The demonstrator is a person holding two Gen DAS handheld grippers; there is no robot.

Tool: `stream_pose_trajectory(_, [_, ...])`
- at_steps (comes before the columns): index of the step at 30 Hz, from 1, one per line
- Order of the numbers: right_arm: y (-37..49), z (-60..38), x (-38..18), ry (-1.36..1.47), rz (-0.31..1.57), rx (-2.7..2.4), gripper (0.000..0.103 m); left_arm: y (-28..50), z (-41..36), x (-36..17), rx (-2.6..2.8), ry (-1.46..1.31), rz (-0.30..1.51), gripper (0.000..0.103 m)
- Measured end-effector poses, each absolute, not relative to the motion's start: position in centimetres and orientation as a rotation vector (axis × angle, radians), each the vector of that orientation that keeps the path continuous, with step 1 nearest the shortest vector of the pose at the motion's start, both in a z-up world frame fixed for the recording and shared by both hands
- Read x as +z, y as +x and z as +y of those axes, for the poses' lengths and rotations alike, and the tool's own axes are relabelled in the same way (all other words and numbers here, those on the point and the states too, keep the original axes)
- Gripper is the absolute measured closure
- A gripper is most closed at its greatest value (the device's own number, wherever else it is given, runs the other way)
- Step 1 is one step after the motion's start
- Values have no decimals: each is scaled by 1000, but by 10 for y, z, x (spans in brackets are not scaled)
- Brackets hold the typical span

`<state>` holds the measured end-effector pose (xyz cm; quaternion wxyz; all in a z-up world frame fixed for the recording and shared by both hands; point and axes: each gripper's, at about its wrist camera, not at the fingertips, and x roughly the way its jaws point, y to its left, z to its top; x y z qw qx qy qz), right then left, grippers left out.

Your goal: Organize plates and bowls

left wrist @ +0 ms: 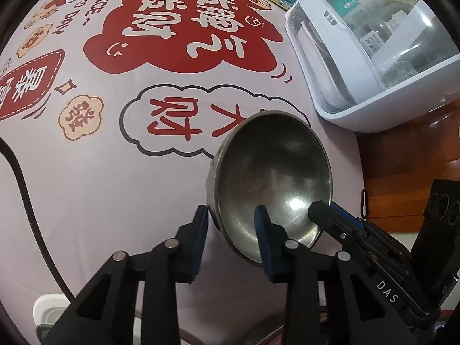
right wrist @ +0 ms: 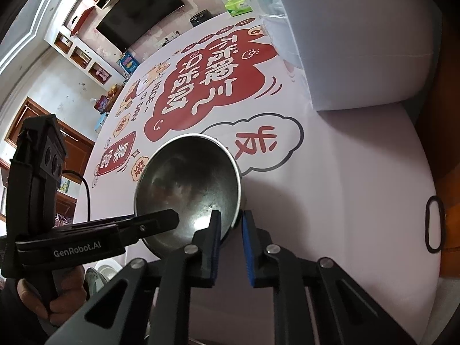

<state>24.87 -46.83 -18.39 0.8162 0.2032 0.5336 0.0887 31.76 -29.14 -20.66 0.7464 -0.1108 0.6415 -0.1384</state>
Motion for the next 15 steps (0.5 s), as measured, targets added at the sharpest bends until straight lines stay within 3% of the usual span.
stream_pose_trajectory(5, [246,-468,-185,428,1145,175,89,314,-287,-202,-300,-254,1393,82])
stream_pose_trajectory(15, [236,-469,-176,410,1126,159,89,294,-293,-195,-311,-225,1389,82])
